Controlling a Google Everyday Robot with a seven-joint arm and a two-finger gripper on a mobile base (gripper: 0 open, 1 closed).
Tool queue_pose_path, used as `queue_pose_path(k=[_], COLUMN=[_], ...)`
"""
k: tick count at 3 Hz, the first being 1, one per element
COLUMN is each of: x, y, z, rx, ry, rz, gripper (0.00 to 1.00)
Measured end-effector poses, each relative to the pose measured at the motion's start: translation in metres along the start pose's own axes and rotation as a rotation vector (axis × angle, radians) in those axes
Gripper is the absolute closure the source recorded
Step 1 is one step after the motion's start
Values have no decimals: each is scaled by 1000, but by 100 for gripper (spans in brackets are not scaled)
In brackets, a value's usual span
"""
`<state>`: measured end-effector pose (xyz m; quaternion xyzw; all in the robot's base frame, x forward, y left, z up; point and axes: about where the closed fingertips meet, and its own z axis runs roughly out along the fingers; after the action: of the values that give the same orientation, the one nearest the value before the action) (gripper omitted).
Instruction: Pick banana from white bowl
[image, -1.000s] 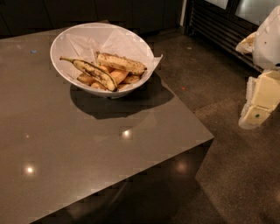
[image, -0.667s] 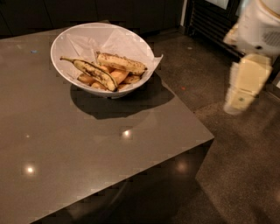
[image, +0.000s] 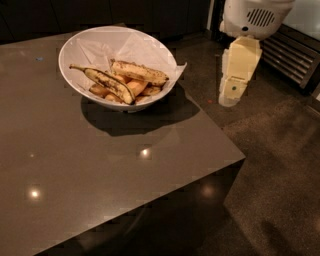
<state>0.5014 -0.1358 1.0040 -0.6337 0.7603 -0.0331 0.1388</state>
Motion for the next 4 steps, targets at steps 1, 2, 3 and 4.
queue_pose_path(k=[1, 2, 3, 4], x=[-14, -67, -75, -76], y=[-10, -48, -53, -56], z=[4, 10, 9, 11], rx=[1, -3, 20, 36], ry=[-67, -95, -119, -137], rz=[15, -4, -9, 12], gripper=[0, 0, 0, 0])
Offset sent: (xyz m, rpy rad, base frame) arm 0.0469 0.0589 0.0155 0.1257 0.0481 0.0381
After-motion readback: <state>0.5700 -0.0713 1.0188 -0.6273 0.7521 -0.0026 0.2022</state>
